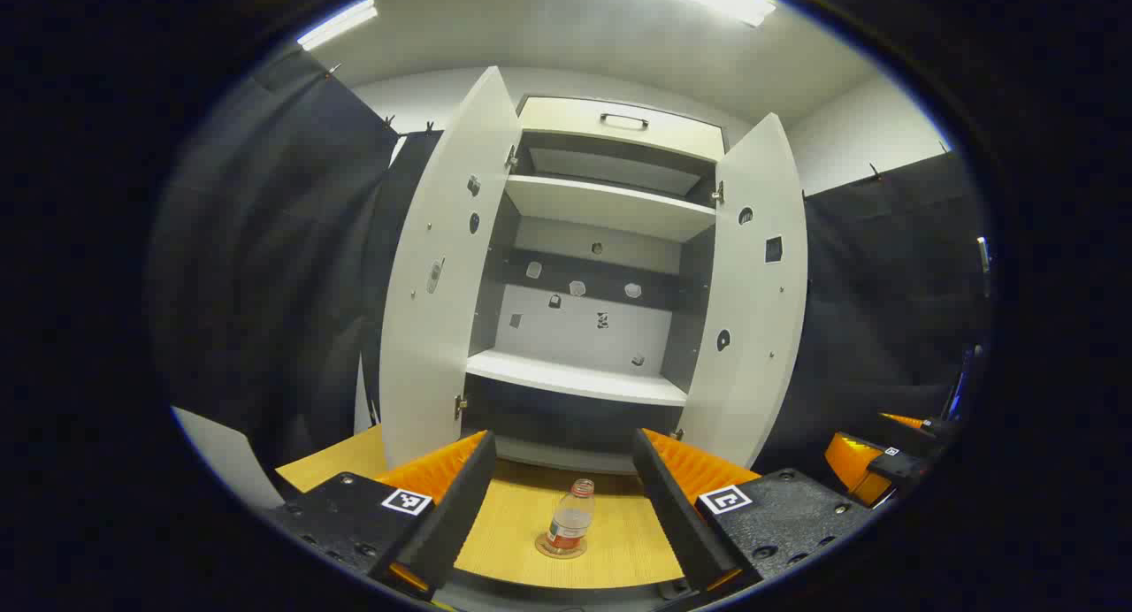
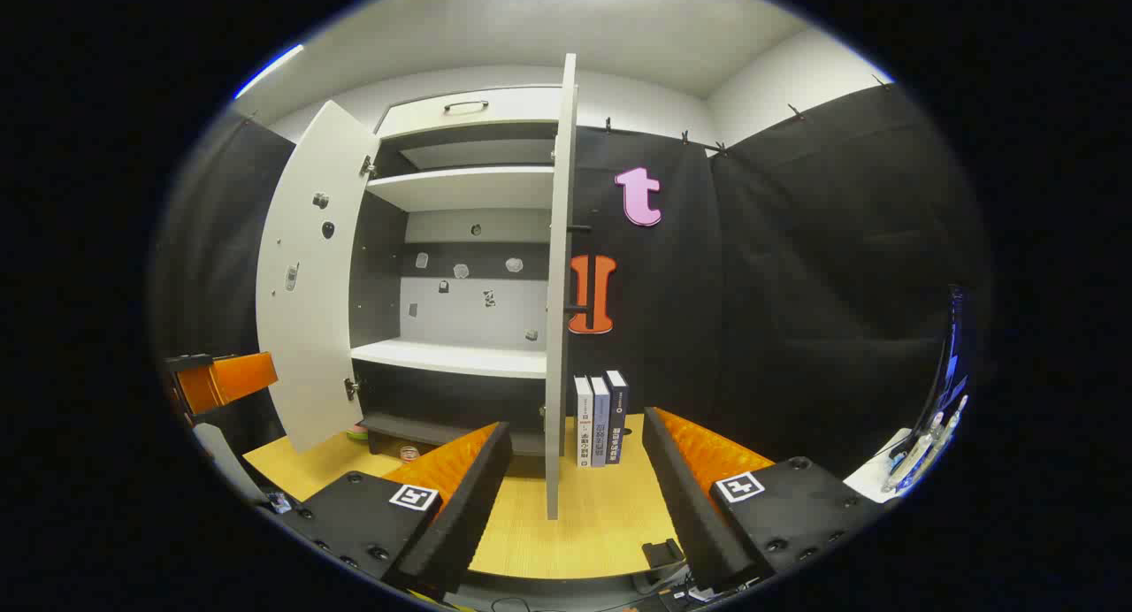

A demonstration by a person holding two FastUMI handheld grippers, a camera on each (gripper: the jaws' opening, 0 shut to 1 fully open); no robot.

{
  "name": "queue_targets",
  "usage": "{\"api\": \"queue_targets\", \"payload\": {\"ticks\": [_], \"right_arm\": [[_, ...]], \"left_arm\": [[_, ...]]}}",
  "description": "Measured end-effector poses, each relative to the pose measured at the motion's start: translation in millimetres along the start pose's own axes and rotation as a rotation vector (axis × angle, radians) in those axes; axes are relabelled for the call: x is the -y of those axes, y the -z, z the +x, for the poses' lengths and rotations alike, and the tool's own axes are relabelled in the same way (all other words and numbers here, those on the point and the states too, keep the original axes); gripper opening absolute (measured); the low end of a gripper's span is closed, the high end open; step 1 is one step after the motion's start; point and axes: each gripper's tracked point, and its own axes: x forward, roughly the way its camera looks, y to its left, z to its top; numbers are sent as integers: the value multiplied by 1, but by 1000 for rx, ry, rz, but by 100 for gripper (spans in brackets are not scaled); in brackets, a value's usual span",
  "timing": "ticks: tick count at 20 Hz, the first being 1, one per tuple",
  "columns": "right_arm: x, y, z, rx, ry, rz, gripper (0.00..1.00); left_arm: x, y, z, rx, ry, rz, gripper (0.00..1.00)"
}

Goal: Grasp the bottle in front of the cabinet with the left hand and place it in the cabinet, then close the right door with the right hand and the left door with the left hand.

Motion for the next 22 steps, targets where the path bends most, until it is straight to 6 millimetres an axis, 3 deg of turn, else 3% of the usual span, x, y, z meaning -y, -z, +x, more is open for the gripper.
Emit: {"api": "queue_targets", "payload": {"ticks": [8, 11, 18, 22], "right_arm": [[19, 1, -9, -3, -24, 24, 98], [23, 2, -6, 1, -3, 19, 98], [8, 3, -6, -15, 40, 24, 98], [-5, 5, 0, -30, 49, 28, 98]], "left_arm": [[17, -5, -18, 17, -38, 12, 94], [13, -7, -14, 16, -35, 26, 94], [-26, 4, 3, -19, -48, 22, 94], [-23, 35, 25, -43, 21, 27, 95]]}}
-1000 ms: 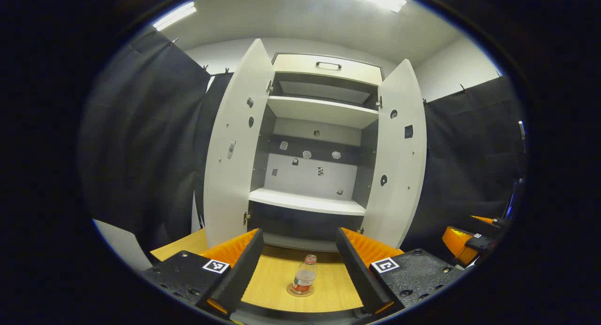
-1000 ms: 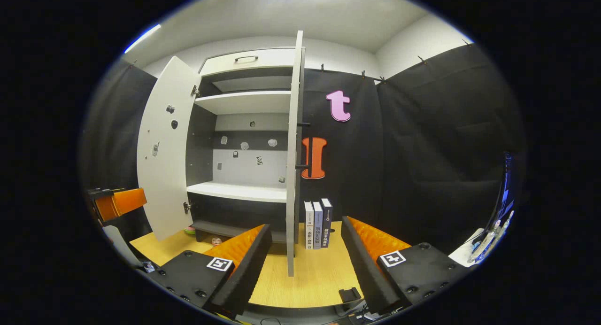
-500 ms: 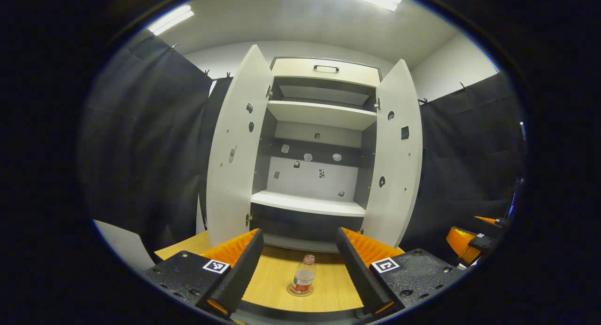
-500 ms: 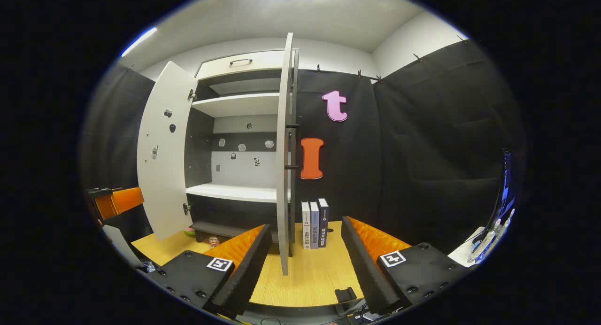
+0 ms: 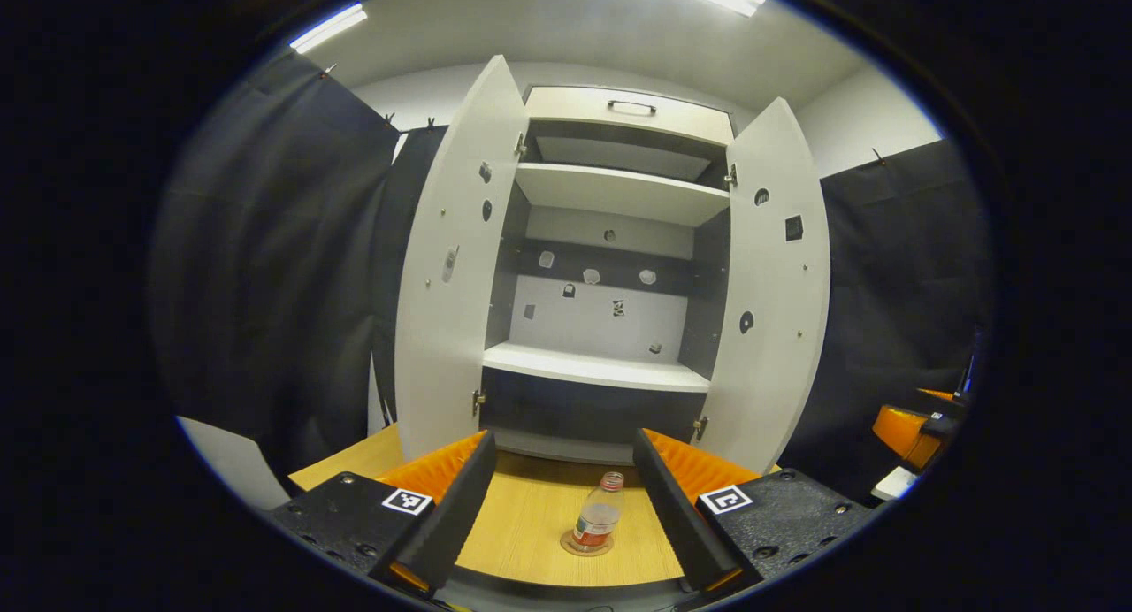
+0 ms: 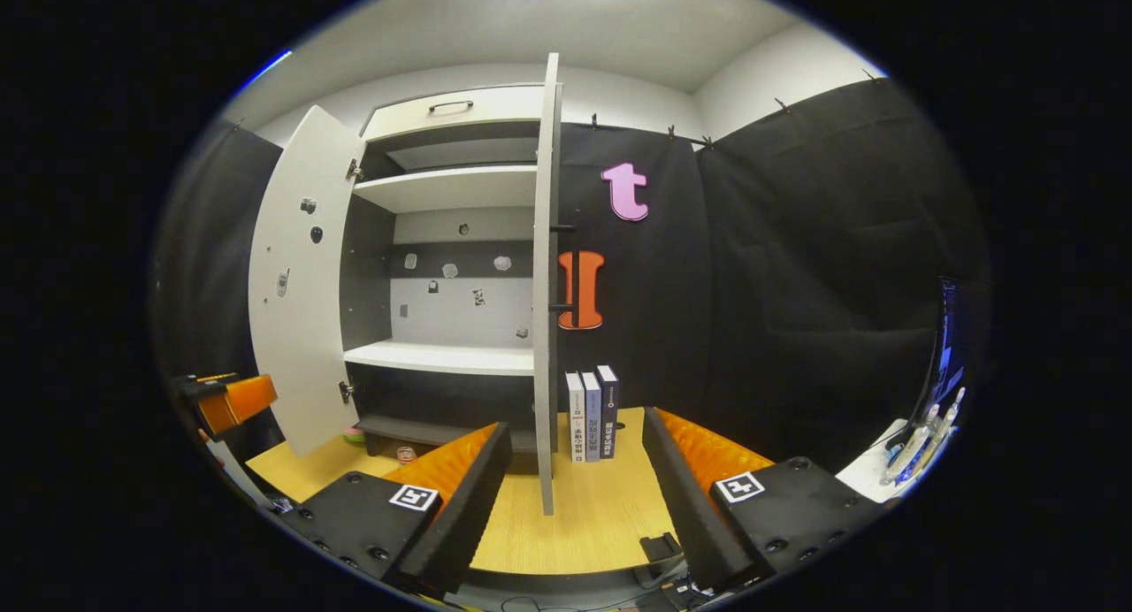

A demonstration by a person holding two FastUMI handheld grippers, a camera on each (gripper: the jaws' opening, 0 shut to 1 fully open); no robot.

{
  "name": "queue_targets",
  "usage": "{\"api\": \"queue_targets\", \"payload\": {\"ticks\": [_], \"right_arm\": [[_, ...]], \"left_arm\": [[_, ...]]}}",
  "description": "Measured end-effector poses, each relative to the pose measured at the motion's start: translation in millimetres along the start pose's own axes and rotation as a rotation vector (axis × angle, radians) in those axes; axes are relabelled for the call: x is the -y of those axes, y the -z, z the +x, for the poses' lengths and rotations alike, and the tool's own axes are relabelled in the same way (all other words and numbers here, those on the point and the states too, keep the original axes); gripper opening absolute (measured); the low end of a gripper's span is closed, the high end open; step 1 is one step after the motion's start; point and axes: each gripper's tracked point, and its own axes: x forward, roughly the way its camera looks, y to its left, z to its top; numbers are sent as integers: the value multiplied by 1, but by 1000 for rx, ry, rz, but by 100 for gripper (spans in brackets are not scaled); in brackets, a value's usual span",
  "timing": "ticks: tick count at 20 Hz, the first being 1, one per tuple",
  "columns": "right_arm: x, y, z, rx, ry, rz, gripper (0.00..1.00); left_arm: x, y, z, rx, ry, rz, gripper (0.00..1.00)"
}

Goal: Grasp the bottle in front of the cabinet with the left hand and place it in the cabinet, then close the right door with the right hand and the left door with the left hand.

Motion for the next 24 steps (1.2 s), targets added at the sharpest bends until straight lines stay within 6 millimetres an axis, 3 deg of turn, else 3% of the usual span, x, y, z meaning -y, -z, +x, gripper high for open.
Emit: {"api": "queue_targets", "payload": {"ticks": [6, 12, 17, 24], "right_arm": [[-12, 6, 10, -27, 11, -5, 98], [-1, 1, 18, -22, 56, -41, 98], [16, 5, 16, -39, 100, -65, 98], [39, 6, 11, -61, 166, -106, 98]], "left_arm": [[19, 85, 49, -93, 95, 43, 95], [36, 170, 93, -193, 162, 56, 95], [43, 235, 113, -310, 185, 66, 95], [40, 283, 142, -374, 172, 70, 95]]}}
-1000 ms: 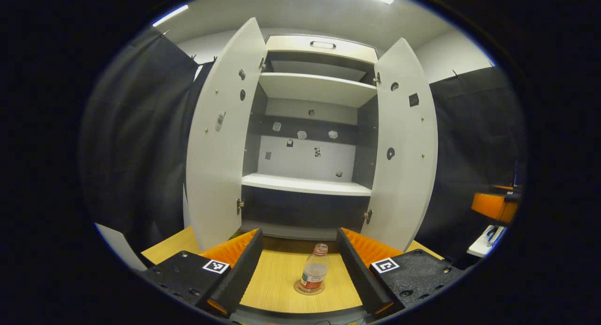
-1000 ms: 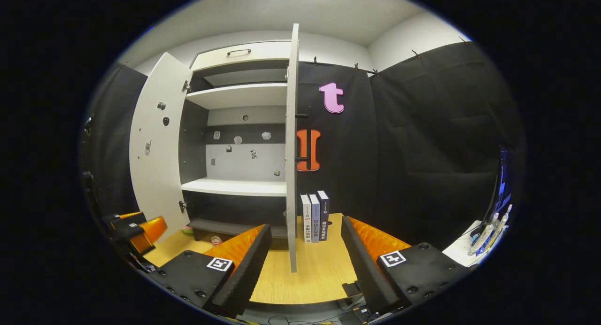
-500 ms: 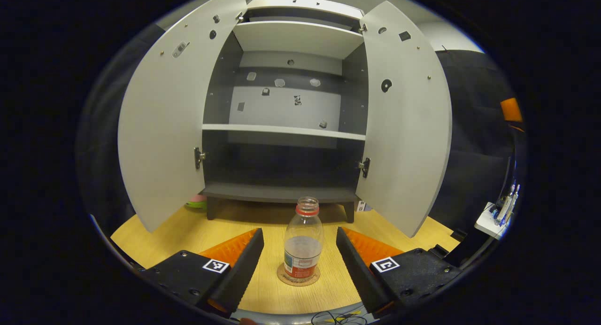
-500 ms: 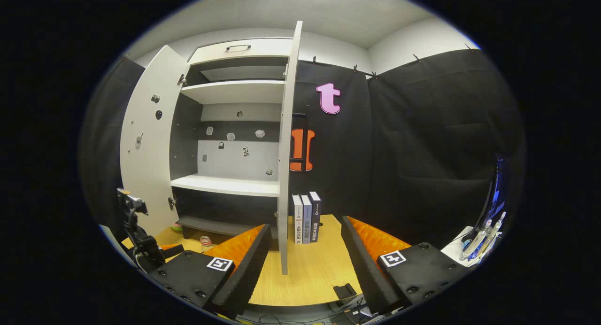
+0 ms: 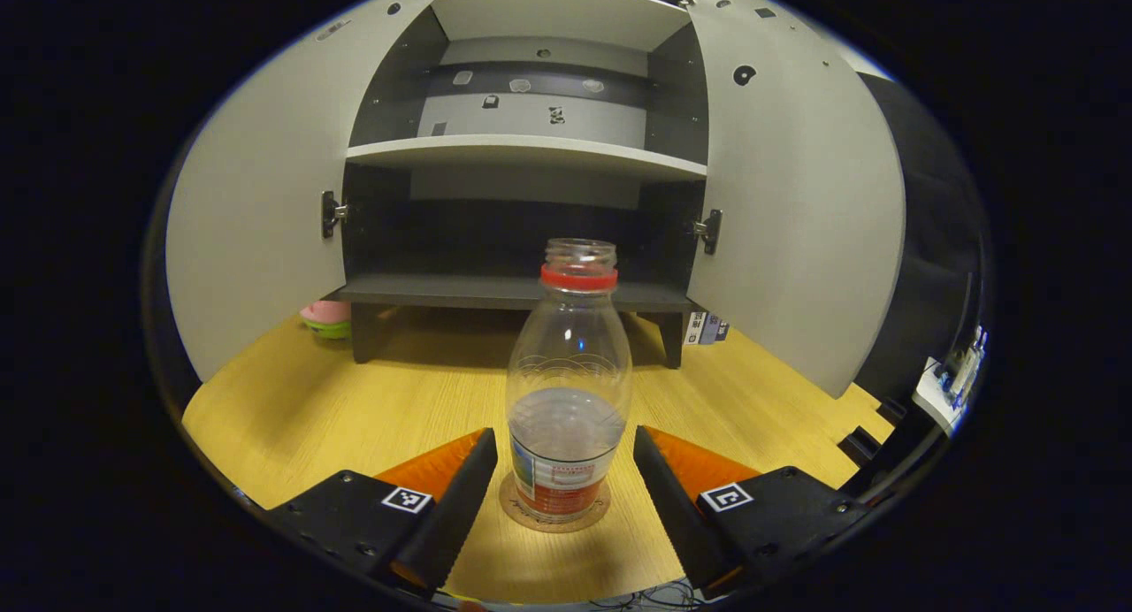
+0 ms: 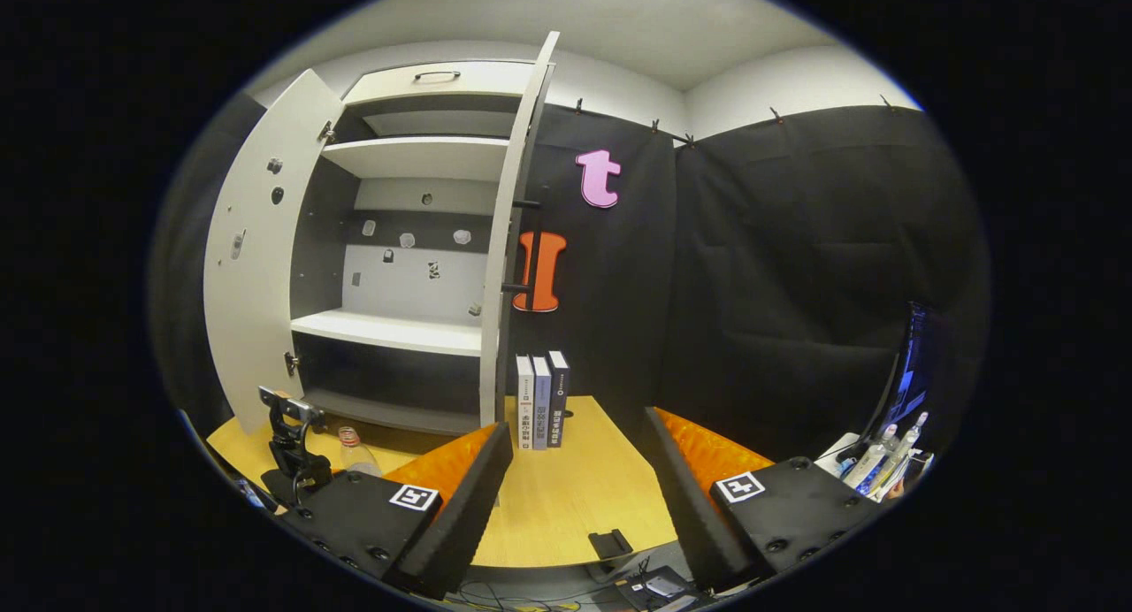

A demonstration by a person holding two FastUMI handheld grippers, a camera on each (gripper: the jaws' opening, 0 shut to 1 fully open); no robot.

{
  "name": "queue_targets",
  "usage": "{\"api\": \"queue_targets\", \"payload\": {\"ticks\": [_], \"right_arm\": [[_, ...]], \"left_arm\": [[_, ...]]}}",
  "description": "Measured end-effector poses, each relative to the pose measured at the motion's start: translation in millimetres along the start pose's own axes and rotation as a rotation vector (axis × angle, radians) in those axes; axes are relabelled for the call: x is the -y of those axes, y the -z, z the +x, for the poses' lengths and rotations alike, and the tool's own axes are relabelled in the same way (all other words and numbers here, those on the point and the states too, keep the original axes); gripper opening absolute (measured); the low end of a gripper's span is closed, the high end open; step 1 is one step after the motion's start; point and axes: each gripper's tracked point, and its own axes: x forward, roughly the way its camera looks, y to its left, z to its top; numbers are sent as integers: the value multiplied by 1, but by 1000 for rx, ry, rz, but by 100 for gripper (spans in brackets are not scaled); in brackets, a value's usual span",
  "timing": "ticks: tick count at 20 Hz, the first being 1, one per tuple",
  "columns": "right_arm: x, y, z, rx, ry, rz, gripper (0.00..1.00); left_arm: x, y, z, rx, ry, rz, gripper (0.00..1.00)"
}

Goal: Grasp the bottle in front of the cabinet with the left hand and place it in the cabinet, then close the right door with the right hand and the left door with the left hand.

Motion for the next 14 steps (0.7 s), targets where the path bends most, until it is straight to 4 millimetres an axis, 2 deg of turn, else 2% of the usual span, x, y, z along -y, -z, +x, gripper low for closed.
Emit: {"api": "queue_targets", "payload": {"ticks": [3, 4, 6, 7, 13, 14], "right_arm": [[9, 1, 1, -4, 24, -8, 98], [10, 0, 1, -4, 28, -9, 98], [11, -2, 1, 0, 29, -7, 98], [9, -1, 4, 1, 24, -3, 98], [-13, 7, 13, -5, -36, 28, 98], [-17, 7, 13, -6, -48, 37, 100]], "left_arm": [[1, 3, 11, -11, 18, -20, 95], [3, 4, 11, -17, 22, -36, 92], [7, 1, 10, -31, 45, -49, 77], [7, -3, 8, -43, 49, -44, 76], [-4, -70, -24, -8, 71, 5, 76], [-7, -82, -28, -3, 72, 3, 75]]}}
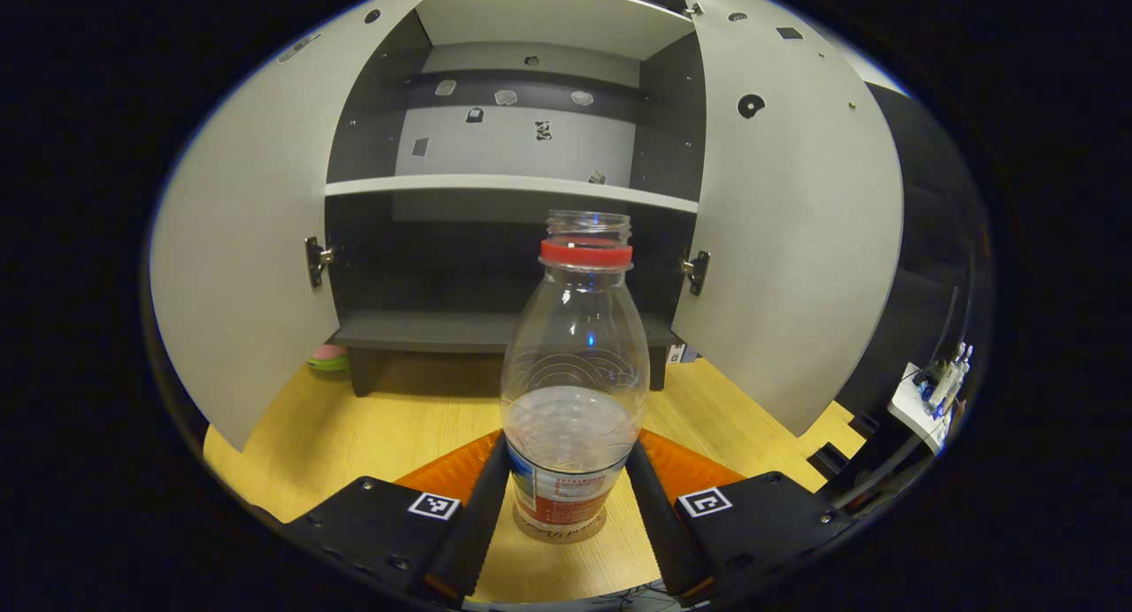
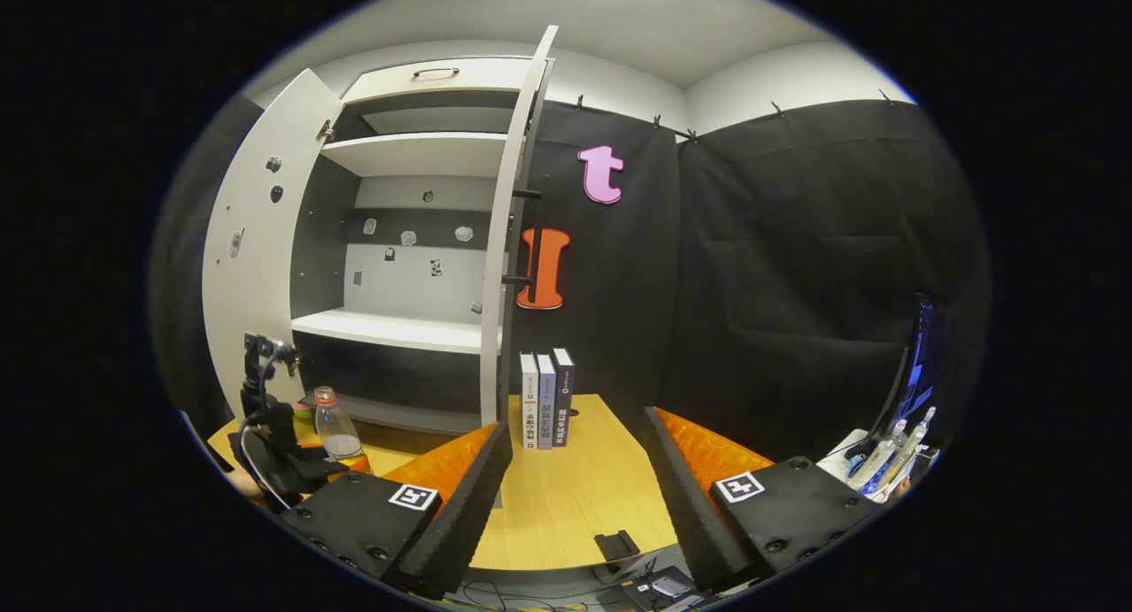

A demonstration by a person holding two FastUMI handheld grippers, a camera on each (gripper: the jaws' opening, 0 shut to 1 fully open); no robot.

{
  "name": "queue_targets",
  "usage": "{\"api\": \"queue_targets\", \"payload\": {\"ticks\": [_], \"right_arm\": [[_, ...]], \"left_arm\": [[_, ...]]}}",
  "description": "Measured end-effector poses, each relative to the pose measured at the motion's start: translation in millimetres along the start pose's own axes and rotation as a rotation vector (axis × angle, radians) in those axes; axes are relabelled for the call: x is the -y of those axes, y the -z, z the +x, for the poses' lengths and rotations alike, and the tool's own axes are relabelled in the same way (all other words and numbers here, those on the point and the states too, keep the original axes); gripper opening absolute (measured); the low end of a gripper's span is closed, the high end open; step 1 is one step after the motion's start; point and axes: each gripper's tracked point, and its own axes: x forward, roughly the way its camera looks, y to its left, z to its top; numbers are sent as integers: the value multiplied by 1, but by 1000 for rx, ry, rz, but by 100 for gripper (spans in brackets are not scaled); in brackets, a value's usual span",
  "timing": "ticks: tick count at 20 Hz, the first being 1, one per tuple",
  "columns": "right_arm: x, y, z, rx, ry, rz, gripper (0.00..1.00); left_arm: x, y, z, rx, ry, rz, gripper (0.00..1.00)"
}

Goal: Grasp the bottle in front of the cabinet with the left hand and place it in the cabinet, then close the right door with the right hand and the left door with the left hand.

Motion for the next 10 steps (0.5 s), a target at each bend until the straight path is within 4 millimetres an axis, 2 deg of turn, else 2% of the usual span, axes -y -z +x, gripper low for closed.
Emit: {"api": "queue_targets", "payload": {"ticks": [4, 7, 10], "right_arm": [[-11, 1, 4, 10, -32, 11, 97], [-15, 12, 3, -13, -43, 28, 97], [-8, 19, 3, -28, -27, 36, 97]], "left_arm": [[-14, -65, -18, 39, 7, -11, 75], [-24, -114, -21, 55, 17, -15, 75], [-27, -158, -16, 74, 53, -1, 75]]}}
